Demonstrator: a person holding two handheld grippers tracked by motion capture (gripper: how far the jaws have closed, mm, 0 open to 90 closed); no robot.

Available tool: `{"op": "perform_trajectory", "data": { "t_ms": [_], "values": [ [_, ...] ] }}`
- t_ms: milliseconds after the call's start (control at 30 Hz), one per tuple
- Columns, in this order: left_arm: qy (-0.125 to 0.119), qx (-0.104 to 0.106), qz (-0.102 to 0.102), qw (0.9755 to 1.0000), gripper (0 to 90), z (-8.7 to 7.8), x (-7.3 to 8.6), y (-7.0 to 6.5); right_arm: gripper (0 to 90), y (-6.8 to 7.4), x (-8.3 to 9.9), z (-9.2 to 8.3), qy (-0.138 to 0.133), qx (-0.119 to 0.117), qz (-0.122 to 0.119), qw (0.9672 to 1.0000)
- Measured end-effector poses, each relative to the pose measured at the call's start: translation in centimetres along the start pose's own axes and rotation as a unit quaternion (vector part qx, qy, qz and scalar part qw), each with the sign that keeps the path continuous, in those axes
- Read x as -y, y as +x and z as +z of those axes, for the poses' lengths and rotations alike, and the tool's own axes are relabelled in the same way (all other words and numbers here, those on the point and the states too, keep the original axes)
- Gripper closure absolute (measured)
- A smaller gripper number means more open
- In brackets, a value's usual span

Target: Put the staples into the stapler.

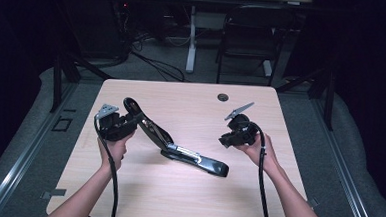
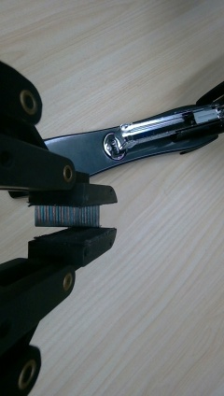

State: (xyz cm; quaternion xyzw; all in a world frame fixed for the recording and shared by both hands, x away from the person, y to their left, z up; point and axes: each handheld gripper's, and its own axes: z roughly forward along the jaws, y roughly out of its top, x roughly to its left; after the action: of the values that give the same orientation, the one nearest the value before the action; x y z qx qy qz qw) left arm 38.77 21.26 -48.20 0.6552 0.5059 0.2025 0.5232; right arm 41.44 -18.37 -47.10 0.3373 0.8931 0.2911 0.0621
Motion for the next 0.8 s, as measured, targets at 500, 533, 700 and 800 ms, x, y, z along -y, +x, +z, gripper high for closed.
{"op": "perform_trajectory", "data": {
  "t_ms": [500, 533, 700, 800],
  "values": [
    [0.001, -0.002, 0.0, 1.0, 63.8, 0.1, -0.1, 0.0, 78.5, 1.0, -1.9, 0.5, -0.017, -0.019, -0.017, 0.9995],
    [0.0, -0.002, -0.001, 1.0, 63.8, 0.1, -0.1, 0.0, 78.5, 1.0, -2.0, 0.5, -0.018, -0.021, -0.019, 0.9994],
    [0.0, -0.001, 0.001, 1.0, 63.8, 0.1, -0.1, 0.0, 78.5, 1.5, -2.6, 0.9, -0.021, -0.028, -0.024, 0.9991],
    [0.0, -0.001, 0.001, 1.0, 63.8, 0.1, -0.1, 0.0, 78.5, 1.9, -2.9, 1.2, -0.024, -0.032, -0.025, 0.9989]
  ]
}}
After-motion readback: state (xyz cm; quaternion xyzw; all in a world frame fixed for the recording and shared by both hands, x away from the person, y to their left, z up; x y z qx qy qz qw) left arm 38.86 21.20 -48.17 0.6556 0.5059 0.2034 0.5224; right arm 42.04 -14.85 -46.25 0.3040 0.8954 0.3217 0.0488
